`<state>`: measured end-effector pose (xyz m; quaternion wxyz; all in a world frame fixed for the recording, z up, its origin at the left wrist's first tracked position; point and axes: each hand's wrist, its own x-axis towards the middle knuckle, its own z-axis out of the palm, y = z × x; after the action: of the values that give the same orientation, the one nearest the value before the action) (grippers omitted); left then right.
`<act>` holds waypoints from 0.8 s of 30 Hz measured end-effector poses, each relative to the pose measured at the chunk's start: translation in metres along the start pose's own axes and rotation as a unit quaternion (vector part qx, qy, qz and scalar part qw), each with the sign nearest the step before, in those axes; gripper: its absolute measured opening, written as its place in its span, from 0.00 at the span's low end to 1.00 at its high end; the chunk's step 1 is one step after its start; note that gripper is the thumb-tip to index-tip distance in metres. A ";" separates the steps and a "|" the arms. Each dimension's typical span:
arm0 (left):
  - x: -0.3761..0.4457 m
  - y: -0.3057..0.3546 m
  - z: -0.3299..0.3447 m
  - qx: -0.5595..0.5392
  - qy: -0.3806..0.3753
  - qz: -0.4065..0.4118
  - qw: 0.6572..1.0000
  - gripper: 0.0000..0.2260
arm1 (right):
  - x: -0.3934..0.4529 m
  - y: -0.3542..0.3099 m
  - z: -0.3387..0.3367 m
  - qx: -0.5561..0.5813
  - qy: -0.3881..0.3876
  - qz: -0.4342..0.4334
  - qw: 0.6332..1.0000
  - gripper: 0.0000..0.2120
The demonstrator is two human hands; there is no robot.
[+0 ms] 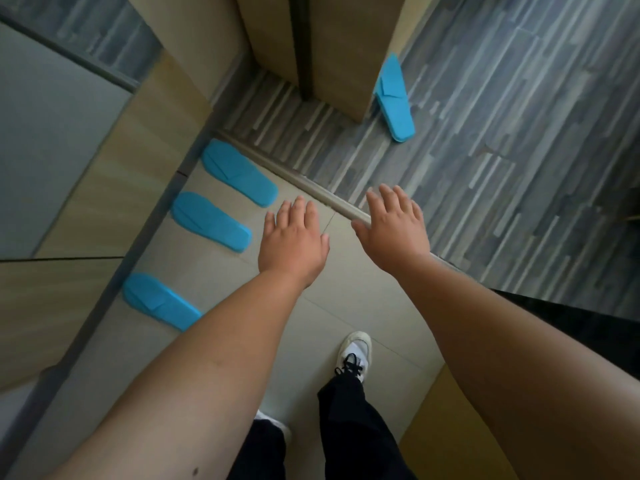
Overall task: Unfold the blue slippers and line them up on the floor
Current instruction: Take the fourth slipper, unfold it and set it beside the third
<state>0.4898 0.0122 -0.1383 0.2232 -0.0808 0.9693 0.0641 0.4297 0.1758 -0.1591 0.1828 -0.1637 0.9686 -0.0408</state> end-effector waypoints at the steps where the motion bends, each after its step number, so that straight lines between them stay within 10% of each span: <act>1: 0.008 0.013 -0.002 0.004 0.000 0.008 1.000 0.28 | 0.003 0.014 -0.002 0.005 0.003 0.007 1.000 0.30; 24: 0.232 0.142 -0.009 0.020 -0.001 0.118 0.993 0.28 | 0.159 0.184 -0.036 0.006 -0.015 0.092 0.996 0.30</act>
<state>0.2544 0.1199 -0.2206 0.2171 0.0385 0.9728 0.0703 0.2211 0.2972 -0.2057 0.2018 -0.0736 0.9763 -0.0273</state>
